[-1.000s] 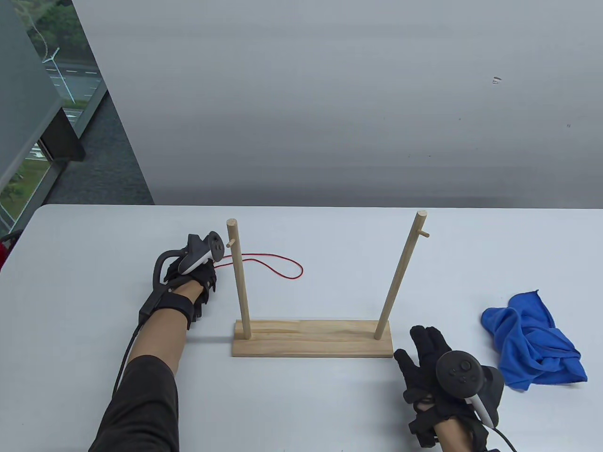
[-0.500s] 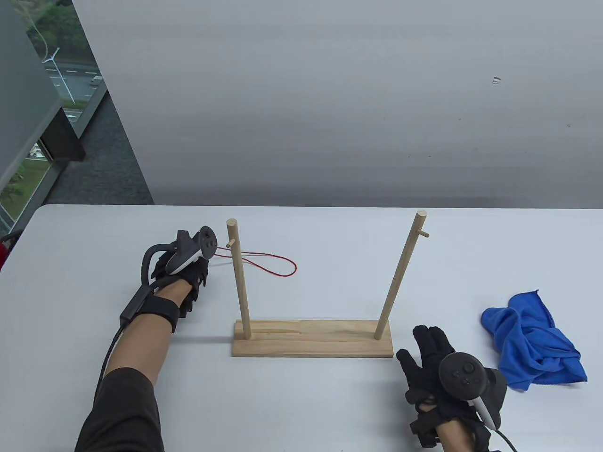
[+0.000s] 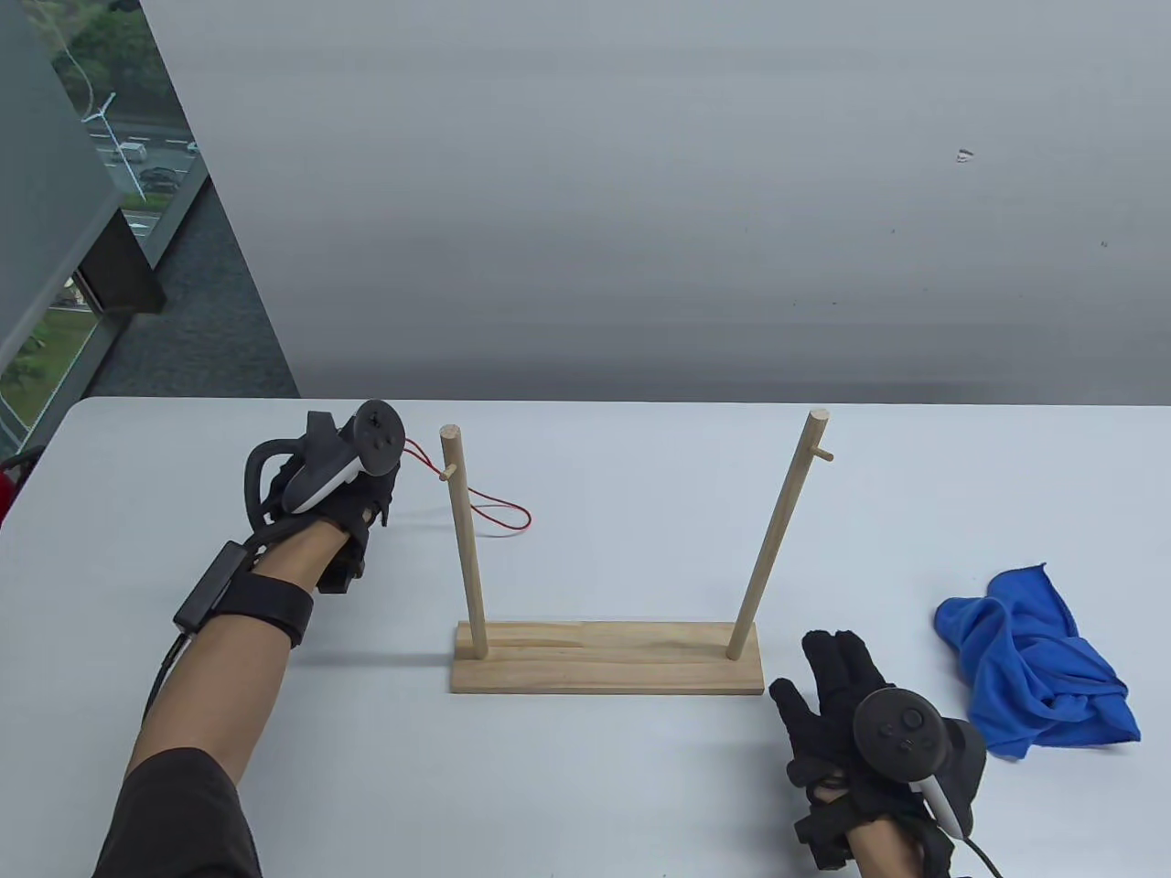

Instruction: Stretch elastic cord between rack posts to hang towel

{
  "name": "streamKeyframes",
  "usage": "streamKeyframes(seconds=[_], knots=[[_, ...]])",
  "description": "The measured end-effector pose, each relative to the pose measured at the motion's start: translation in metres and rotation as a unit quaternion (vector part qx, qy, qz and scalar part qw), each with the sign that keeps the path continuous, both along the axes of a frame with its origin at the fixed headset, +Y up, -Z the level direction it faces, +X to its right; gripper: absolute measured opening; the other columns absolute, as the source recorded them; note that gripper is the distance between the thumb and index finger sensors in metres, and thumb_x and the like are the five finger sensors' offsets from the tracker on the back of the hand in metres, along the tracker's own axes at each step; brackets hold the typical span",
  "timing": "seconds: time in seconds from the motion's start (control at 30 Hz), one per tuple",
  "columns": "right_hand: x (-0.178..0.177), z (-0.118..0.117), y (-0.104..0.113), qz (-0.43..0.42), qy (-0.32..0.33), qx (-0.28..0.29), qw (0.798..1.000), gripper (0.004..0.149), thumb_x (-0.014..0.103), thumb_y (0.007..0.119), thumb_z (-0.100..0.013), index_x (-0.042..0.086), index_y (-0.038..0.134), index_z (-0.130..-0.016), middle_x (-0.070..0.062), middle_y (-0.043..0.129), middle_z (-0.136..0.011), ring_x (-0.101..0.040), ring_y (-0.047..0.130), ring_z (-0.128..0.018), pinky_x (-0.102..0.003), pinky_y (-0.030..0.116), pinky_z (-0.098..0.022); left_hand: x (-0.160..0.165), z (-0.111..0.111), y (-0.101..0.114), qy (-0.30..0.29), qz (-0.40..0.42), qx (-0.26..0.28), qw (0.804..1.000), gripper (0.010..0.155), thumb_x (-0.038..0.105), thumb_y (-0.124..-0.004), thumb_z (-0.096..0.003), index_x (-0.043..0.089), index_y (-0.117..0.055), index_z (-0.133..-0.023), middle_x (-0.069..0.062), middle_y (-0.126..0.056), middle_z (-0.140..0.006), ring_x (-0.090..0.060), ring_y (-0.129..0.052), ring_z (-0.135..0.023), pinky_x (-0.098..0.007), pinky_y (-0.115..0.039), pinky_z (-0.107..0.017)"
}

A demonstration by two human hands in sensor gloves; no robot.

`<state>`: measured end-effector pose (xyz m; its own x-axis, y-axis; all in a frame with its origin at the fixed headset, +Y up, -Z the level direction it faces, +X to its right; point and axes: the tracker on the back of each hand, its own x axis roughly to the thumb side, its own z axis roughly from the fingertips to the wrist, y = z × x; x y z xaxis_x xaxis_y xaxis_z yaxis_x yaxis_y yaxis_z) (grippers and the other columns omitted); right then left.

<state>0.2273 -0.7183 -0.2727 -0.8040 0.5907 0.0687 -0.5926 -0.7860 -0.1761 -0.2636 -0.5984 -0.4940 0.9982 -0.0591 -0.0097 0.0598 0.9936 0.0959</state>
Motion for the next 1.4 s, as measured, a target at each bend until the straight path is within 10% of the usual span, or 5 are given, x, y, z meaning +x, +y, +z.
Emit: streamKeyframes(seconds=[0.83,1.4], knots=[[-0.001,0.002,-0.001,-0.015,0.005,0.006,1.000,0.072,0.051,0.071,-0.047,0.011,0.048,-0.102,-0.023,0.038,-0.105,-0.046,0.055,-0.096,-0.074,0.039,-0.060,0.020,0.060,0.131,-0.107,0.147,0.086,0.980,0.044,0.044,-0.082,-0.0458,0.019,-0.085,-0.082,0.004,-0.101,-0.060,-0.025,-0.107,-0.034,-0.037,-0.090,-0.024],[0.000,0.003,-0.001,-0.016,0.004,0.009,1.000,0.071,0.051,0.071,-0.047,0.011,0.048,-0.102,-0.023,0.038,-0.105,-0.046,0.055,-0.096,-0.074,0.039,-0.060,0.034,0.091,0.169,-0.175,0.197,0.103,0.959,0.044,0.044,-0.083,-0.0455,0.018,-0.086,-0.081,0.004,-0.102,-0.058,-0.024,-0.107,-0.033,-0.037,-0.090,-0.023]])
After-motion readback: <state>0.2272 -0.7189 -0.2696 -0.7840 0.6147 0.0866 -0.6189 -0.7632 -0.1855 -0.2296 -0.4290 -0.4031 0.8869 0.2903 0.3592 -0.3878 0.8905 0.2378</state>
